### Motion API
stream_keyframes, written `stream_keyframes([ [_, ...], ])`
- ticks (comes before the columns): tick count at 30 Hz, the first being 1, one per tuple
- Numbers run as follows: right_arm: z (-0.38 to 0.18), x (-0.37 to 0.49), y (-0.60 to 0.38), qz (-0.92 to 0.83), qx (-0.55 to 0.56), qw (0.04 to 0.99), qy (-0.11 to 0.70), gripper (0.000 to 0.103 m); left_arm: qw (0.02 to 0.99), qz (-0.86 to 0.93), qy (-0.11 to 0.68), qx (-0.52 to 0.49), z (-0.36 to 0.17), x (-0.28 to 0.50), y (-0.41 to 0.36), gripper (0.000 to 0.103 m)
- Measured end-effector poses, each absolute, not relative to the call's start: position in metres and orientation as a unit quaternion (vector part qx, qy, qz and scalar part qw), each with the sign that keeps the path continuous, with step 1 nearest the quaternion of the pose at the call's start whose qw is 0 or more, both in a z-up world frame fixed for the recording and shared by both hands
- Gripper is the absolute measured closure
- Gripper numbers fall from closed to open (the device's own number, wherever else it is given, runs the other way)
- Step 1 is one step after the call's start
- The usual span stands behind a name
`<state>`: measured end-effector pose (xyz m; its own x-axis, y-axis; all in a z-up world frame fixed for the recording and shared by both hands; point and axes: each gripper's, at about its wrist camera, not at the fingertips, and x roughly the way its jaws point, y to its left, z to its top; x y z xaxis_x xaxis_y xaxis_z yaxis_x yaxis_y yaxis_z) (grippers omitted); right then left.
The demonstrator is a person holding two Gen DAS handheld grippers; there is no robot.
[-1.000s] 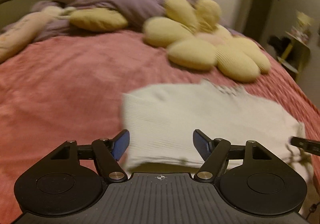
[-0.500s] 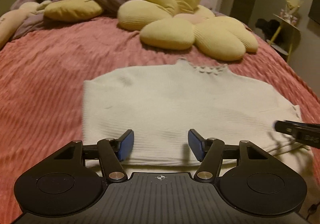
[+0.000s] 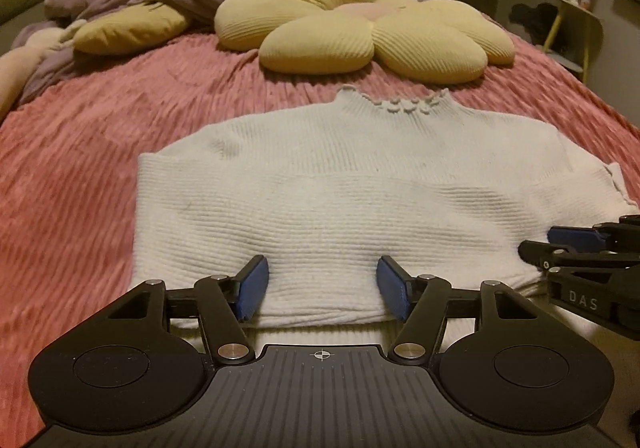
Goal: Fold small clothes
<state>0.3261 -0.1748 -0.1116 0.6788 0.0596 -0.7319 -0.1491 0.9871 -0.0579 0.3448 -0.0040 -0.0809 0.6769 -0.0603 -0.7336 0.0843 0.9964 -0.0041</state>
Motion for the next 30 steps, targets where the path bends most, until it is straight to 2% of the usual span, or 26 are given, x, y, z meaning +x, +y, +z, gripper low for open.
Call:
stream_keyframes([
  [12, -0.120, 0.349, -0.171, 0.055, -0.069, 0.917, 0.390, 0.072, 0.919, -0.034, 0.392, 0.027, -0.085, 0.362, -0.007, 0.026],
  [15, -0.113, 0.335, -0.186, 0.083, -0.034, 0.921, 0.380, 0.070, 0.920, -0.054, 0.388, 0.030, -0.076, 0.343, -0.002, 0.025],
  [18, -0.101, 0.309, -0.210, 0.105, 0.017, 0.921, 0.375, 0.067, 0.917, -0.062, 0.392, 0.032, -0.079, 0.324, 0.010, 0.017],
  [24, -0.104, 0.273, -0.251, 0.104, 0.016, 0.921, 0.375, 0.066, 0.904, -0.032, 0.426, -0.016, -0.078, 0.299, 0.042, 0.011],
  [28, -0.095, 0.249, -0.284, 0.092, 0.092, 0.909, 0.395, 0.051, 0.906, -0.038, 0.421, -0.016, -0.071, 0.249, 0.057, 0.011],
  [30, -0.091, 0.224, -0.288, 0.100, 0.104, 0.907, 0.396, 0.039, 0.907, -0.031, 0.421, 0.001, -0.067, 0.219, 0.060, 0.008],
])
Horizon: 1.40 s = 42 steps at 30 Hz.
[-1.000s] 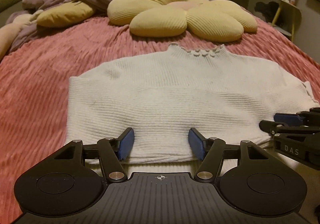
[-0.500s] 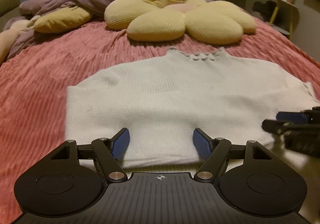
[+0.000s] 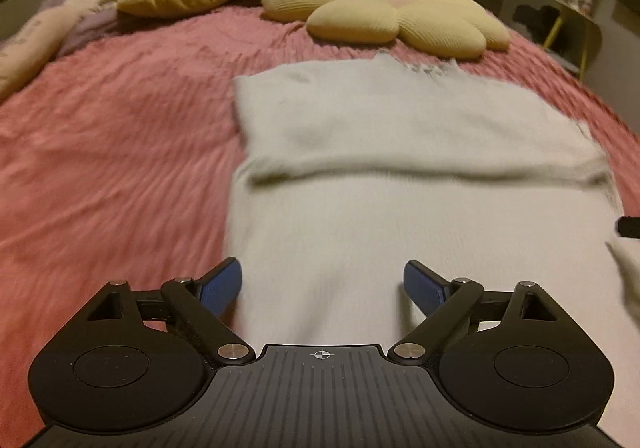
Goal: Fold small clothes
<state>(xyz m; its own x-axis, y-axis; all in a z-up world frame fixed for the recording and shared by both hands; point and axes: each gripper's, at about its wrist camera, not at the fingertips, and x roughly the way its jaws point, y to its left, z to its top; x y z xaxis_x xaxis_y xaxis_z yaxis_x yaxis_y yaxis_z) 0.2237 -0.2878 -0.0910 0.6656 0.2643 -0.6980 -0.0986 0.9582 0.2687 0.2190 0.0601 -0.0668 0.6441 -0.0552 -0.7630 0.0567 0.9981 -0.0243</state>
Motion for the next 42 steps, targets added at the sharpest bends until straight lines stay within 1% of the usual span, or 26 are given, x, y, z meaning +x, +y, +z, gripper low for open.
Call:
stream_keyframes([
  [2, -0.088, 0.191, -0.284, 0.105, 0.091, 0.906, 0.401, 0.033, 0.902, -0.019, 0.430, -0.002, -0.065, 0.187, 0.067, 0.008],
  [7, -0.089, 0.097, -0.285, 0.102, 0.087, 0.891, 0.433, 0.033, 0.891, -0.014, 0.453, -0.037, -0.063, 0.111, 0.089, 0.008],
  [9, -0.091, 0.059, -0.288, 0.094, 0.085, 0.888, 0.442, 0.033, 0.885, -0.020, 0.464, -0.048, -0.064, 0.086, 0.094, 0.011],
  [12, -0.095, 0.013, -0.293, 0.092, 0.098, 0.874, 0.467, 0.033, 0.872, -0.041, 0.481, -0.088, -0.070, 0.060, 0.102, 0.020],
  [14, -0.100, -0.010, -0.296, 0.097, 0.113, 0.866, 0.477, 0.033, 0.867, -0.036, 0.485, -0.103, -0.074, 0.053, 0.107, 0.032],
  [16, -0.101, -0.020, -0.299, 0.091, 0.121, 0.869, 0.471, 0.037, 0.867, -0.035, 0.481, -0.122, -0.072, 0.050, 0.111, 0.036],
  [17, -0.101, -0.021, -0.301, 0.090, 0.134, 0.869, 0.468, 0.042, 0.865, -0.038, 0.482, -0.134, -0.072, 0.051, 0.114, 0.040],
  [18, -0.101, -0.020, -0.304, 0.093, 0.150, 0.869, 0.462, 0.048, 0.862, -0.037, 0.485, -0.145, -0.072, 0.053, 0.118, 0.041],
  [19, -0.102, -0.019, -0.307, 0.099, 0.170, 0.867, 0.457, 0.050, 0.859, -0.036, 0.487, -0.151, -0.073, 0.053, 0.119, 0.044],
  [20, -0.103, -0.017, -0.309, 0.102, 0.183, 0.866, 0.455, 0.052, 0.858, -0.033, 0.489, -0.155, -0.073, 0.054, 0.121, 0.051],
  [22, -0.108, -0.013, -0.311, 0.100, 0.198, 0.864, 0.453, 0.058, 0.855, -0.029, 0.490, -0.166, -0.072, 0.054, 0.126, 0.057],
  [23, -0.110, -0.012, -0.312, 0.099, 0.204, 0.862, 0.453, 0.061, 0.853, -0.029, 0.491, -0.173, -0.072, 0.053, 0.128, 0.066],
  [24, -0.112, -0.010, -0.314, 0.099, 0.214, 0.860, 0.453, 0.066, 0.851, -0.031, 0.493, -0.179, -0.072, 0.052, 0.131, 0.071],
  [25, -0.114, -0.009, -0.315, 0.100, 0.222, 0.857, 0.454, 0.068, 0.849, -0.031, 0.496, -0.182, -0.073, 0.052, 0.132, 0.077],
  [26, -0.115, -0.009, -0.317, 0.101, 0.228, 0.856, 0.453, 0.072, 0.847, -0.032, 0.497, -0.185, -0.073, 0.052, 0.133, 0.081],
  [27, -0.115, -0.010, -0.317, 0.100, 0.230, 0.856, 0.452, 0.078, 0.846, -0.033, 0.497, -0.188, -0.073, 0.052, 0.134, 0.082],
  [29, -0.116, -0.011, -0.320, 0.101, 0.236, 0.855, 0.450, 0.081, 0.842, -0.042, 0.499, -0.198, -0.074, 0.052, 0.136, 0.083],
  [31, -0.118, -0.011, -0.323, 0.100, 0.246, 0.851, 0.452, 0.081, 0.837, -0.047, 0.503, -0.209, -0.075, 0.052, 0.138, 0.084],
  [33, -0.120, -0.010, -0.325, 0.102, 0.256, 0.846, 0.457, 0.080, 0.830, -0.055, 0.509, -0.221, -0.077, 0.054, 0.141, 0.079],
  [34, -0.122, -0.009, -0.326, 0.105, 0.261, 0.841, 0.461, 0.080, 0.825, -0.062, 0.514, -0.226, -0.078, 0.055, 0.142, 0.073],
  [37, -0.126, -0.007, -0.326, 0.122, 0.282, 0.825, 0.474, 0.079, 0.819, -0.086, 0.524, -0.216, -0.078, 0.058, 0.142, 0.074],
  [40, -0.126, -0.005, -0.322, 0.124, 0.272, 0.826, 0.478, 0.079, 0.816, -0.093, 0.536, -0.194, -0.078, 0.061, 0.139, 0.086],
  [41, -0.126, -0.004, -0.321, 0.125, 0.271, 0.826, 0.479, 0.079, 0.816, -0.096, 0.539, -0.187, -0.078, 0.062, 0.138, 0.088],
  [42, -0.126, -0.004, -0.321, 0.127, 0.270, 0.825, 0.480, 0.081, 0.816, -0.098, 0.540, -0.182, -0.077, 0.062, 0.137, 0.089],
])
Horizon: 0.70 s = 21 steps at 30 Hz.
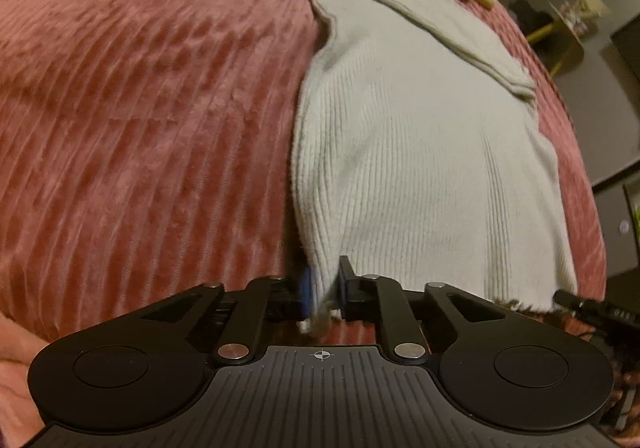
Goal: Fold small clothes
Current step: 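Grasp the hem with both grippers and lift it toward the collar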
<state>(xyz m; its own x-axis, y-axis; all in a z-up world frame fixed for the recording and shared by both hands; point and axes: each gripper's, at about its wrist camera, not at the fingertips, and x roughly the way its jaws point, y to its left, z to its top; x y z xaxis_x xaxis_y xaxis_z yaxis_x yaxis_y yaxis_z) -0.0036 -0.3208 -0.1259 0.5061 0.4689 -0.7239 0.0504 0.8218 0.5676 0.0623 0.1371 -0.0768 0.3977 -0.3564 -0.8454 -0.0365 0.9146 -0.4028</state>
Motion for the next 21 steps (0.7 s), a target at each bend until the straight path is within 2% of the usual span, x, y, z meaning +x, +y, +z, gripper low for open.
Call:
stream_keyframes([
  [3, -0.124, -0.002, -0.320, 0.139, 0.276, 0.820, 0.482, 0.091, 0.816, -0.109, 0.537, -0.182, -0.070, 0.064, 0.136, 0.091],
  [6, -0.120, -0.001, -0.322, 0.149, 0.289, 0.818, 0.475, 0.093, 0.817, -0.123, 0.523, -0.207, -0.057, 0.069, 0.138, 0.091],
  [15, -0.091, 0.027, -0.329, 0.170, 0.320, 0.829, 0.427, 0.094, 0.851, -0.137, 0.443, -0.247, -0.011, 0.105, 0.141, 0.092],
  [21, -0.067, 0.065, -0.326, 0.165, 0.296, 0.856, 0.391, 0.095, 0.873, -0.112, 0.406, -0.245, 0.004, 0.147, 0.144, 0.091],
])
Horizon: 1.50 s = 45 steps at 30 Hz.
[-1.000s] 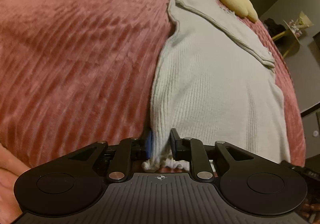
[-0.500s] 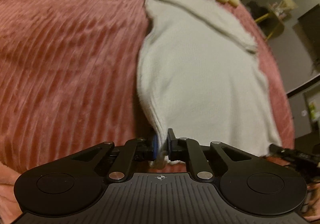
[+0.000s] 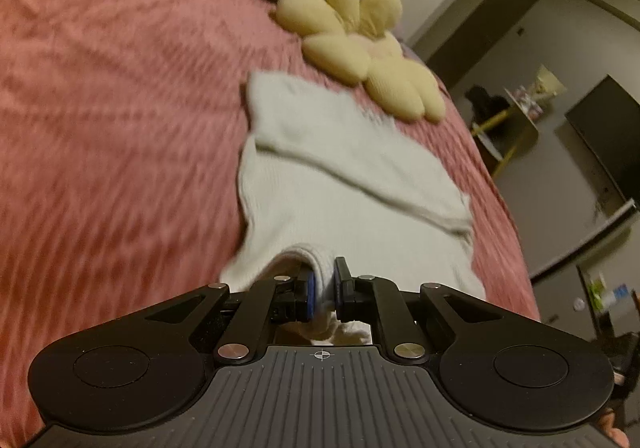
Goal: Fold small clothes
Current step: 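Grasp the hem with both grippers and lift it toward the collar, then lay the hem over the folded sleeves and open both grippers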
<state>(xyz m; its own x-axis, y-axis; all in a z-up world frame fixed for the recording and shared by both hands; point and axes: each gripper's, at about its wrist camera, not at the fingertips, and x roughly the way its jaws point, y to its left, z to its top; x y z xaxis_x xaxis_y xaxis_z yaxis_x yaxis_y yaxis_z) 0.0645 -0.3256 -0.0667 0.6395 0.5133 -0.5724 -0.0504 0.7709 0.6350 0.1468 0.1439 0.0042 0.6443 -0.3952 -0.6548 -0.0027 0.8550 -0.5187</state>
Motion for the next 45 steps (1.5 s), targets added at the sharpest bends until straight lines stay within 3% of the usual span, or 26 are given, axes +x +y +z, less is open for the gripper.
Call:
stream_keyframes([
  [16, -0.075, 0.191, -0.304, 0.070, 0.166, 0.910, 0.374, 0.095, 0.893, -0.026, 0.411, -0.183, -0.041, 0.239, 0.133, 0.091],
  [21, -0.088, 0.202, -0.306, 0.062, 0.172, 0.897, 0.402, 0.089, 0.891, -0.017, 0.419, -0.176, -0.048, 0.239, 0.137, 0.084],
  [22, -0.086, 0.200, -0.309, 0.064, 0.183, 0.897, 0.398, 0.086, 0.891, -0.016, 0.417, -0.176, -0.047, 0.238, 0.138, 0.082],
  [23, -0.084, 0.196, -0.312, 0.063, 0.193, 0.898, 0.390, 0.073, 0.893, -0.019, 0.414, -0.176, -0.044, 0.236, 0.139, 0.080],
  [24, -0.080, 0.191, -0.316, 0.060, 0.199, 0.901, 0.380, 0.049, 0.895, -0.022, 0.410, -0.176, -0.042, 0.234, 0.140, 0.077],
  [25, -0.076, 0.186, -0.318, 0.056, 0.199, 0.906, 0.368, 0.038, 0.899, -0.021, 0.403, -0.173, -0.038, 0.231, 0.141, 0.066],
  [26, -0.072, 0.180, -0.322, 0.050, 0.196, 0.914, 0.352, 0.031, 0.904, -0.014, 0.393, -0.166, -0.035, 0.228, 0.141, 0.047],
  [29, -0.068, 0.169, -0.332, 0.046, 0.198, 0.920, 0.335, 0.031, 0.918, -0.014, 0.364, -0.159, -0.028, 0.220, 0.147, 0.042],
  [34, -0.083, 0.180, -0.327, 0.064, 0.175, 0.910, 0.370, 0.032, 0.899, -0.042, 0.411, -0.143, -0.043, 0.233, 0.139, 0.041],
  [36, -0.084, 0.187, -0.320, 0.071, 0.169, 0.910, 0.373, 0.039, 0.894, -0.049, 0.426, -0.131, -0.051, 0.241, 0.133, 0.042],
  [39, -0.085, 0.198, -0.308, 0.076, 0.151, 0.909, 0.382, 0.059, 0.887, -0.044, 0.438, -0.142, -0.058, 0.251, 0.132, 0.051],
  [40, -0.086, 0.200, -0.303, 0.077, 0.139, 0.909, 0.386, 0.062, 0.888, -0.036, 0.438, -0.138, -0.058, 0.254, 0.131, 0.064],
  [41, -0.086, 0.201, -0.299, 0.077, 0.125, 0.911, 0.386, 0.069, 0.888, -0.034, 0.438, -0.132, -0.058, 0.256, 0.129, 0.083],
  [42, -0.086, 0.202, -0.296, 0.078, 0.113, 0.912, 0.386, 0.082, 0.889, -0.034, 0.439, -0.127, -0.056, 0.258, 0.128, 0.088],
  [44, -0.085, 0.202, -0.290, 0.075, 0.088, 0.916, 0.383, 0.093, 0.892, -0.037, 0.435, -0.118, -0.055, 0.258, 0.124, 0.090],
  [45, -0.084, 0.201, -0.289, 0.078, 0.084, 0.918, 0.381, 0.094, 0.895, -0.040, 0.431, -0.108, -0.053, 0.257, 0.122, 0.091],
])
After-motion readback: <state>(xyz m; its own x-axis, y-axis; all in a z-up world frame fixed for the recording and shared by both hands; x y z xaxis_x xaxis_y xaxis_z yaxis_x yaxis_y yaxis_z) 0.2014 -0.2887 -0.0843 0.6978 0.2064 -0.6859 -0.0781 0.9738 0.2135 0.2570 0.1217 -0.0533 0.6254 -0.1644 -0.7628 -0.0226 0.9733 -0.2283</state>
